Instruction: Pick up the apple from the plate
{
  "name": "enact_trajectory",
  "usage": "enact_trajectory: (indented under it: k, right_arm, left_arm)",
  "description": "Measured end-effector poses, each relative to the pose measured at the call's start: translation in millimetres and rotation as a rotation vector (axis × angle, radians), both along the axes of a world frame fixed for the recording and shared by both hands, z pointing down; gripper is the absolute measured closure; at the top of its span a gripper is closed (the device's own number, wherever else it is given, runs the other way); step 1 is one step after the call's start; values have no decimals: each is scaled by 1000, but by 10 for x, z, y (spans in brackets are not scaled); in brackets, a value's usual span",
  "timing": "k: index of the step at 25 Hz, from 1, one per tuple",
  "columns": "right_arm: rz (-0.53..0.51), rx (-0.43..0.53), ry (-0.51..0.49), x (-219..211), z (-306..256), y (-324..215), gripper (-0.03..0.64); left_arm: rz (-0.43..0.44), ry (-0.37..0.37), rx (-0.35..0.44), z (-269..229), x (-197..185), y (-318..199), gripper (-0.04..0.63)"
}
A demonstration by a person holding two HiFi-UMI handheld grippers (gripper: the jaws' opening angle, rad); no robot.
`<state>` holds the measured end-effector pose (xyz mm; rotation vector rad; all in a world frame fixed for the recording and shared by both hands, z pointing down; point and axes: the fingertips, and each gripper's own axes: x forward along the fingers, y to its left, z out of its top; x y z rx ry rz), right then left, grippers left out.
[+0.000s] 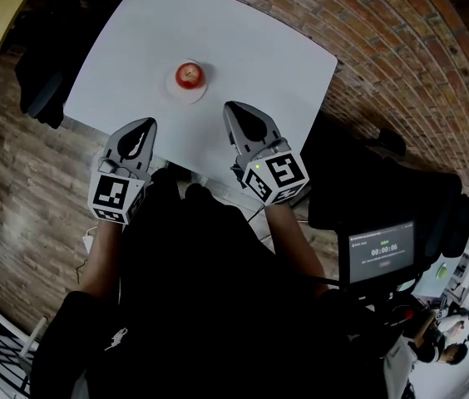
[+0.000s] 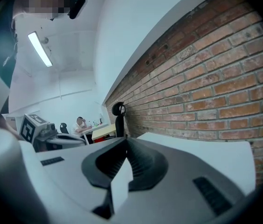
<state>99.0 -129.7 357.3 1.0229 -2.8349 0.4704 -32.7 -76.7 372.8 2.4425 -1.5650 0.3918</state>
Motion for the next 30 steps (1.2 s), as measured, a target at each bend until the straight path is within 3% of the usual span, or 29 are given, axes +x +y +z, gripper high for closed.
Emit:
enact_trajectory:
  k: [6,16,26,30]
  right_arm:
    - [-24,-24,-11,-152,67,-15,612]
    - [-19,-32,116,-453,433,-146,612]
    - [49,-62,170,-513,676,-317,612]
    - [61,-65,205,-547,878,-387,612]
  left_arm:
    - [20,4,-13,49,-87,-73,589]
    - [118,34,-14,65,-210,-328,589]
    - [208,35,-49,276,-263,-512,589]
    - [220,66,-67,447,-313,-575,589]
